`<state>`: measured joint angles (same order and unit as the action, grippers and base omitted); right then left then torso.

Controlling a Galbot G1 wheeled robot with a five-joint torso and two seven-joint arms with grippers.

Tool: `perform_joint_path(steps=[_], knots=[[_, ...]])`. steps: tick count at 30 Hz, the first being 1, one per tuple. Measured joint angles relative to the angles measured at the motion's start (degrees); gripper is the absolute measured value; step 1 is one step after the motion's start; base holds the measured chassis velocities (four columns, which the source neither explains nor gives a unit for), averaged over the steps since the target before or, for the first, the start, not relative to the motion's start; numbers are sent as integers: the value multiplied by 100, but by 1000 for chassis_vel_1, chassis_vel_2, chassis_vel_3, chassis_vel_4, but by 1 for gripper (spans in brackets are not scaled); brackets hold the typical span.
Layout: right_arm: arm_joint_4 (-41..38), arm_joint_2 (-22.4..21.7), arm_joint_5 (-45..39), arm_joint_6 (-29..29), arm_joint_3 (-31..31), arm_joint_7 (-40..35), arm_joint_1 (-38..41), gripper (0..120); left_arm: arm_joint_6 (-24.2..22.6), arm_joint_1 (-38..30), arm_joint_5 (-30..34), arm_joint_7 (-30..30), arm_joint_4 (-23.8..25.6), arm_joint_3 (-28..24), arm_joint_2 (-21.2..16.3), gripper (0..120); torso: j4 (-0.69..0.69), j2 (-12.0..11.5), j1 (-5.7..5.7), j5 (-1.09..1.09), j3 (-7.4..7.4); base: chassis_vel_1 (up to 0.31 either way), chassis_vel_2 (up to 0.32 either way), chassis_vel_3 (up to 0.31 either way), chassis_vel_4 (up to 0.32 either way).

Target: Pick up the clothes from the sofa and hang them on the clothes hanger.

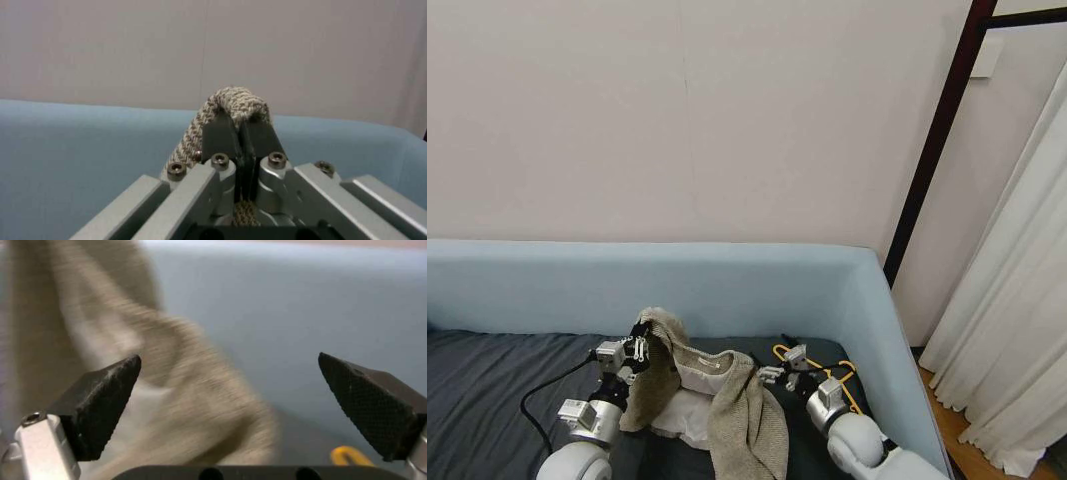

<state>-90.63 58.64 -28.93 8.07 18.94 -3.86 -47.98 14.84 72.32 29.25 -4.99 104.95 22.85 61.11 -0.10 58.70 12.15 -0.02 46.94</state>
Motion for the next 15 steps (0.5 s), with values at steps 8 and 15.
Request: perform_joint_path(steps=[8, 15], knots=[[-501, 130, 288, -1467, 1134, -1351, 73, 100, -23, -4, 85, -8, 12, 78, -38, 0, 2, 0, 0, 1, 0, 0, 0, 0, 0], [-465, 514, 517, -2713, 1835, -2546, 442, 100, -41, -25, 158, -17, -10, 72, -123, 0, 2, 0, 0, 0, 0, 0, 0, 0, 0]])
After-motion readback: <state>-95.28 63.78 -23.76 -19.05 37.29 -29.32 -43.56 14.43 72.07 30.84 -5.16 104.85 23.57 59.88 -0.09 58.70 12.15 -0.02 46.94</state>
